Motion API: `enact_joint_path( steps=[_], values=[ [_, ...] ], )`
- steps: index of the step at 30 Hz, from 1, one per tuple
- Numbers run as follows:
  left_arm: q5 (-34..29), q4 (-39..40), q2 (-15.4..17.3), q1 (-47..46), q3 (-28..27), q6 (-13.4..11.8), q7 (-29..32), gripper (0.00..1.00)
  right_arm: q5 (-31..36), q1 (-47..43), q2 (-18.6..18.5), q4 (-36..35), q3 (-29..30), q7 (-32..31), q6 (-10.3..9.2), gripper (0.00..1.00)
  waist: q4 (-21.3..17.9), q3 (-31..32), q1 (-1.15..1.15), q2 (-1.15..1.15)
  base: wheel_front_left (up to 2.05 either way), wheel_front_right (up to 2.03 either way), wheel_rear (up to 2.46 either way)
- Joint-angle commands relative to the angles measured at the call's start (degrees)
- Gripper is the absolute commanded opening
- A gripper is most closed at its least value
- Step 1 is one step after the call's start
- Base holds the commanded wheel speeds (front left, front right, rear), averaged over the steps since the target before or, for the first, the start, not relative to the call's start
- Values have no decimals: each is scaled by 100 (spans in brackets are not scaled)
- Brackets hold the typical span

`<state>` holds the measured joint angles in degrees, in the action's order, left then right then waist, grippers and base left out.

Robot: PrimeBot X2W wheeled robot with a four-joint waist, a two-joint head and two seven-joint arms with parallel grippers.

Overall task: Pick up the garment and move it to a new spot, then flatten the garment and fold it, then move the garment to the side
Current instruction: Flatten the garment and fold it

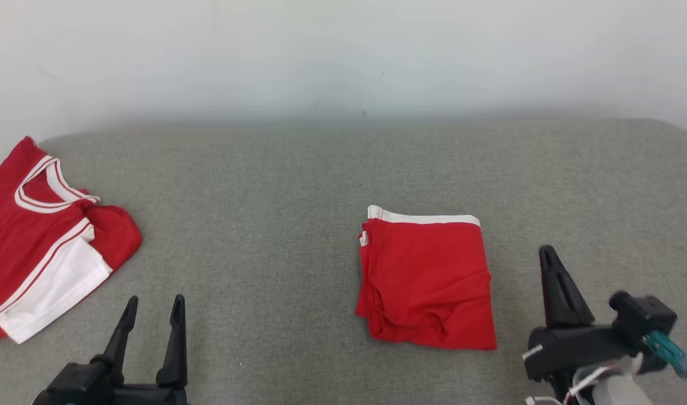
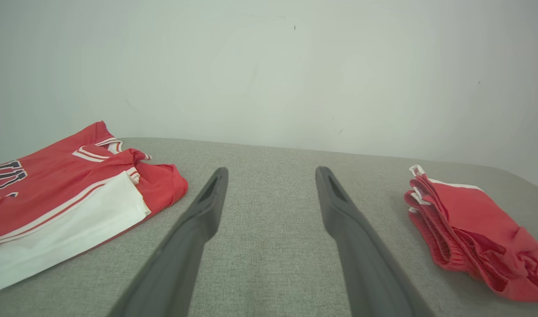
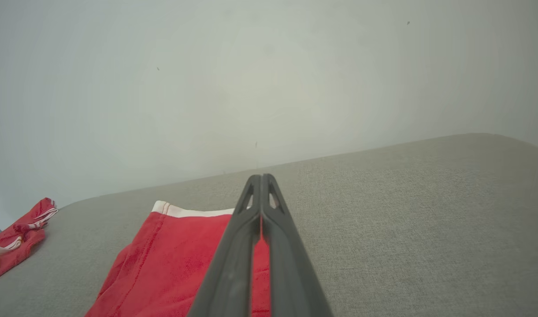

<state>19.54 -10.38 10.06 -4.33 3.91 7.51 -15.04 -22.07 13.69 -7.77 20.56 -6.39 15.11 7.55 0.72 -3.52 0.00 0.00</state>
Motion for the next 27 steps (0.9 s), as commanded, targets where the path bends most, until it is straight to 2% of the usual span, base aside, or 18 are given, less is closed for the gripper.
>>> enact_joint_path(
  steps=[1,5,6,7,8,9,18,27],
  values=[
    [-69,5,39,127,-48,-5,-21,100,50,-215,-43,-124,83,5,-14,0,-197,204,0,0,0,0,0],
    [-175,5,63,282,-171,-5,-21,100,195,-843,-103,-490,308,5,-14,0,-261,332,0,0,0,0,0],
    [-185,9,78,308,-213,-5,-21,100,256,-943,-100,-553,342,5,-14,7,-265,344,0,0,0,0,0],
    [-222,2,96,337,-259,-5,-21,100,311,-1032,-80,-622,377,5,-14,37,-268,355,0,0,0,0,0],
    [-263,6,89,368,-289,-5,-20,100,350,-1119,-48,-686,415,5,-14,55,-268,372,0,0,0,0,0],
    [-290,15,71,406,-322,-5,-21,100,379,-1216,-7,-753,465,5,-14,100,-263,388,0,0,0,0,0],
    [-509,79,74,650,-646,-5,-21,100,688,-1818,158,-1179,765,4,-14,100,-143,505,0,0,0,0,0],
    [-605,104,89,778,-790,-5,-21,100,808,-1666,126,-1257,654,4,-14,100,-77,524,0,0,0,0,0]
  ],
)
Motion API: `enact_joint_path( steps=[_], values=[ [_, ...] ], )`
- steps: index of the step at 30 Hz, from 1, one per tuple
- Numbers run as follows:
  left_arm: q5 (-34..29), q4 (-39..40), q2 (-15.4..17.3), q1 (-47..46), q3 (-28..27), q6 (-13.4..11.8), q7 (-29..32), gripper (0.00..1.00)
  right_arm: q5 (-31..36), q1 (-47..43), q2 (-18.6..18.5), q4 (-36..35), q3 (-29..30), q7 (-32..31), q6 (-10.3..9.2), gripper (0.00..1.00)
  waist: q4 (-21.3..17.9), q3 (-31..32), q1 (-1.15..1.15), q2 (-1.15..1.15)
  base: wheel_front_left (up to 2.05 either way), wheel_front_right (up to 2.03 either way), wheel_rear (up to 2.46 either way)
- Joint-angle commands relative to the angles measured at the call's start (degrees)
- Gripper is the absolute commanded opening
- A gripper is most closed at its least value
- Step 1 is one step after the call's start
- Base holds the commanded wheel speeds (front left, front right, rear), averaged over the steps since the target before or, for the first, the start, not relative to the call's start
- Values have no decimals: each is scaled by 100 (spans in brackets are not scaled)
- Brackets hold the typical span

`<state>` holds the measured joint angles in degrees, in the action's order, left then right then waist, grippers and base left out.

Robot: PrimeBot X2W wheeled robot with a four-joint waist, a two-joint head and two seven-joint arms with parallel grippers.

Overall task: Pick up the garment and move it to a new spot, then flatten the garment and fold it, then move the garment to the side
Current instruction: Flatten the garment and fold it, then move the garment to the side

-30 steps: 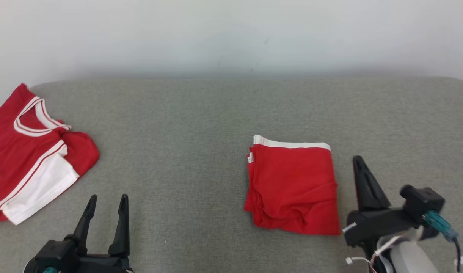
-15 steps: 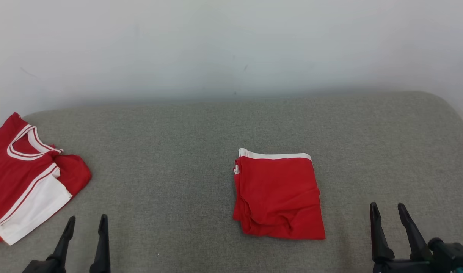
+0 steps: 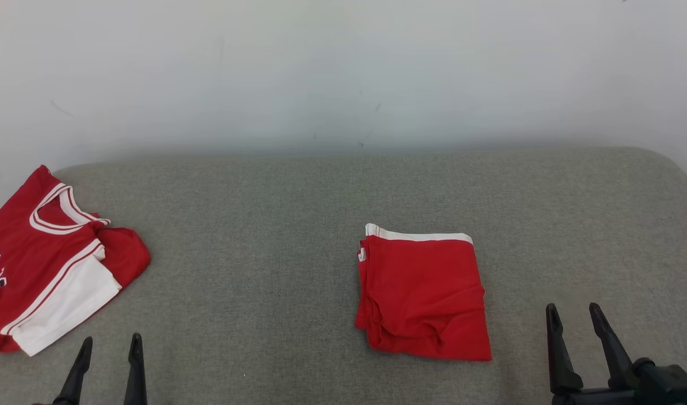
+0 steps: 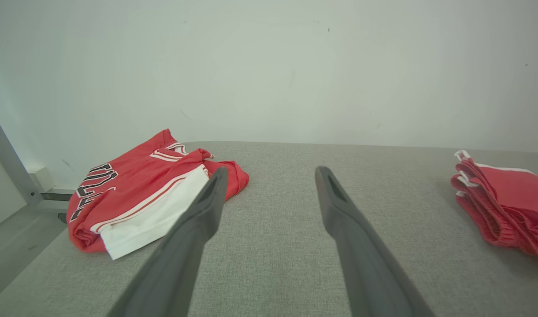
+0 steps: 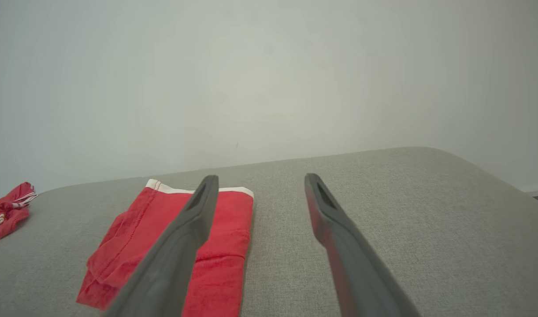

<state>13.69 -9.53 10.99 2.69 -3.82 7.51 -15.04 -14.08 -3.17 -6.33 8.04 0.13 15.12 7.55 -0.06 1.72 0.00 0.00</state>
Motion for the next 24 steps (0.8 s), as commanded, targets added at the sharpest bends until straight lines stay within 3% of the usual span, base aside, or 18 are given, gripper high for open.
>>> enact_joint_path(
  steps=[1,24],
  values=[
    [-23,26,-8,87,-15,-5,-21,100,20,47,-15,9,-17,3,-14,100,10,0,0,0,0,0,0],
    [-82,65,114,170,265,-5,-21,100,-53,221,-28,307,-203,3,-14,100,89,14,0,0,0,0,0]
  ],
)
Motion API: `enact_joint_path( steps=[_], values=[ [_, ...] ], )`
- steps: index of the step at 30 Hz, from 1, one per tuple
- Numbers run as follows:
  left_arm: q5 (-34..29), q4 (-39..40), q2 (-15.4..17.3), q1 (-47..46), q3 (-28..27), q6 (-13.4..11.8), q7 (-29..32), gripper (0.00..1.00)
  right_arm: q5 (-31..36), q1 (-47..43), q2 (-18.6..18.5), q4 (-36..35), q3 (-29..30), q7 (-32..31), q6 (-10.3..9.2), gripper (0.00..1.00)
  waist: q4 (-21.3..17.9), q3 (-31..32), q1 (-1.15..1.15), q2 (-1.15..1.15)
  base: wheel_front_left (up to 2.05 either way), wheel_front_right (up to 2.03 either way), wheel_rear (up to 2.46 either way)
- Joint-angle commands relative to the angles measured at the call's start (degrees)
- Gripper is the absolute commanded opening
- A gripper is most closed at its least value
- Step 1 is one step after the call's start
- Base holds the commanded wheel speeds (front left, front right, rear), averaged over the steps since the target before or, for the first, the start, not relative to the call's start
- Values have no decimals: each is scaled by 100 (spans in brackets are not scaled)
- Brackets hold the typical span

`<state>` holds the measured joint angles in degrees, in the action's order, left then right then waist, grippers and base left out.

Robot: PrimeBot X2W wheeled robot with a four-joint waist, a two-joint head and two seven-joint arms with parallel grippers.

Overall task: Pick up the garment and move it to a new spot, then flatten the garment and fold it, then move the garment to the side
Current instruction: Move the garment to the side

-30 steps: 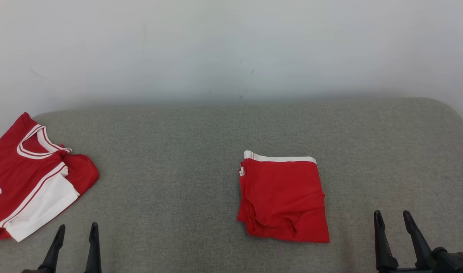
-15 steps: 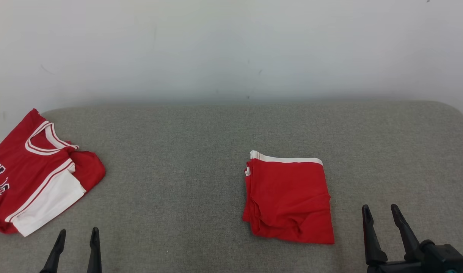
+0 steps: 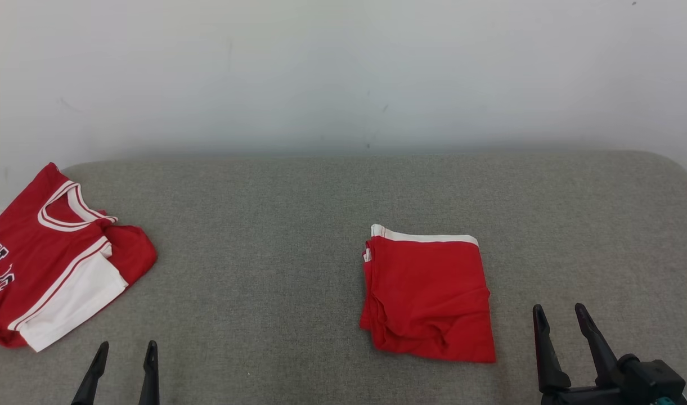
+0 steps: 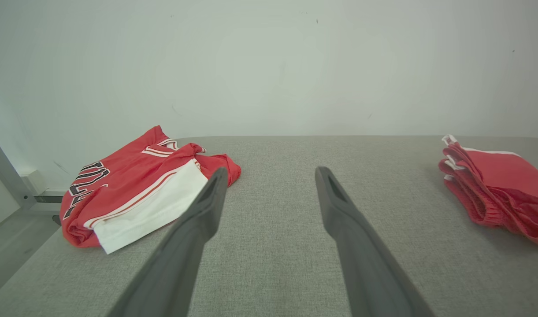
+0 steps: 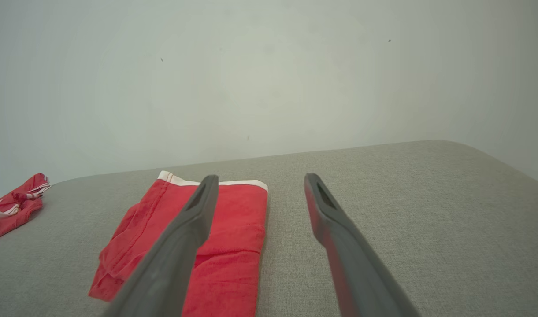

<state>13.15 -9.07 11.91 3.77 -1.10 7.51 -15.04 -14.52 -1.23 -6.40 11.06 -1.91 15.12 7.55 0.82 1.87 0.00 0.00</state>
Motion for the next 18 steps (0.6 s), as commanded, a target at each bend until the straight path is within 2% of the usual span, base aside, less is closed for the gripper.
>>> enact_joint_path(
  steps=[1,18],
  values=[
    [-32,22,28,61,4,-5,-21,100,-2,27,-14,14,-5,3,-14,100,3,-1,0,0,0,0,0],
    [-185,6,75,81,65,-5,-20,100,-13,29,-32,88,-25,3,-14,100,14,-10,0,0,0,0,0]
  ],
)
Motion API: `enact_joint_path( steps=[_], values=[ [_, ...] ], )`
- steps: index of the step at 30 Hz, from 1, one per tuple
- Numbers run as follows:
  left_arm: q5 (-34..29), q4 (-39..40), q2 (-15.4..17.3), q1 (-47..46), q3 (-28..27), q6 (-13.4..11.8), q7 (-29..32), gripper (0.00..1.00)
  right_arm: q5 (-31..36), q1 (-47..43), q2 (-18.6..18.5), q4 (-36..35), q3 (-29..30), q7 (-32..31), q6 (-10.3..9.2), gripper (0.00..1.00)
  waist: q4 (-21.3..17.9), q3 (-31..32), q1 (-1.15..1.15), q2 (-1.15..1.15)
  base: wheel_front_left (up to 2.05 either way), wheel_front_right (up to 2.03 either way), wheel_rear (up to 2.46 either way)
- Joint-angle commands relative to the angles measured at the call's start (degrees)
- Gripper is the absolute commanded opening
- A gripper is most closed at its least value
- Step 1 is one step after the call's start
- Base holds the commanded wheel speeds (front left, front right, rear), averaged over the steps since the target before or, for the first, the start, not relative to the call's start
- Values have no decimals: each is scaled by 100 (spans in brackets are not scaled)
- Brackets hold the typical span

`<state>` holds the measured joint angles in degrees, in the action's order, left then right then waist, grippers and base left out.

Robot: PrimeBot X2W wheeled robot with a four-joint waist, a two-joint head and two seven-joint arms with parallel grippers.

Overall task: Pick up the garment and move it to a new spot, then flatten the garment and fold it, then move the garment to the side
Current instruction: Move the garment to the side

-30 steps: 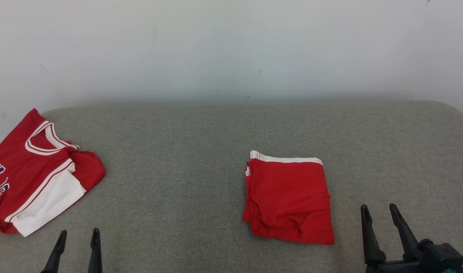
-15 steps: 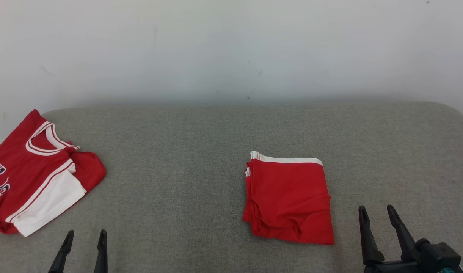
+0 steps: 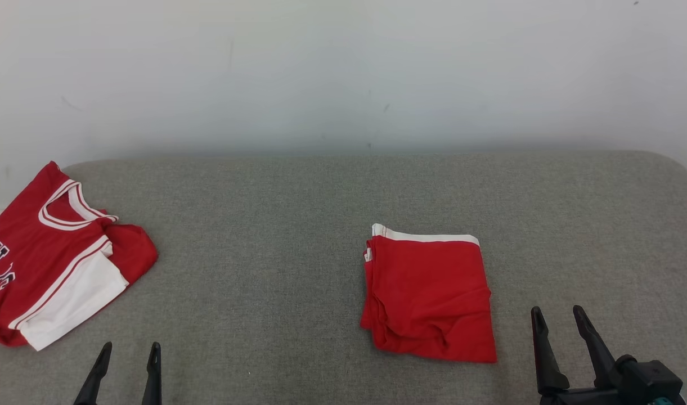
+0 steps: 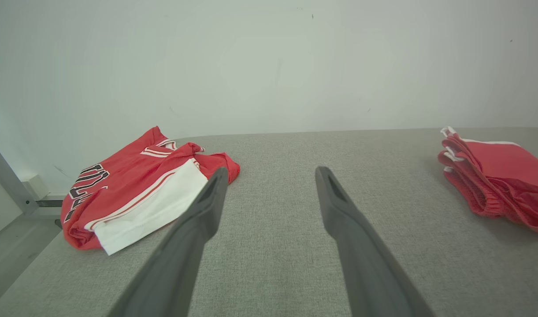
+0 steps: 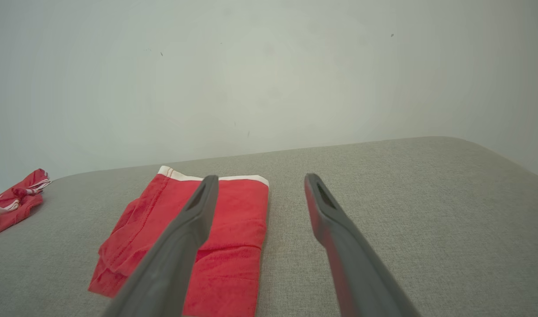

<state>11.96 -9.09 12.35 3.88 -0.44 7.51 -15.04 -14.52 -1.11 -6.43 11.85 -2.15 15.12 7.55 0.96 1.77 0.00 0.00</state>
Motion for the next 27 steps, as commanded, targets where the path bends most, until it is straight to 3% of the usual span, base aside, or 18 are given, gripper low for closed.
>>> enact_joint_path(
  steps=[1,17,27],
  values=[
    [-66,8,31,71,-1,-5,-20,100,-13,17,-29,9,-1,3,-14,100,0,0,0,0,0,0,0],
    [-72,36,1,82,-32,-12,-20,100,-37,91,-49,80,-7,3,-14,100,24,-10,0,0,0,0,0],
    [16,27,-9,-180,70,-10,-20,100,-153,1238,-357,672,-232,-445,-14,100,143,-256,0,0,0,0,0]
  ],
)
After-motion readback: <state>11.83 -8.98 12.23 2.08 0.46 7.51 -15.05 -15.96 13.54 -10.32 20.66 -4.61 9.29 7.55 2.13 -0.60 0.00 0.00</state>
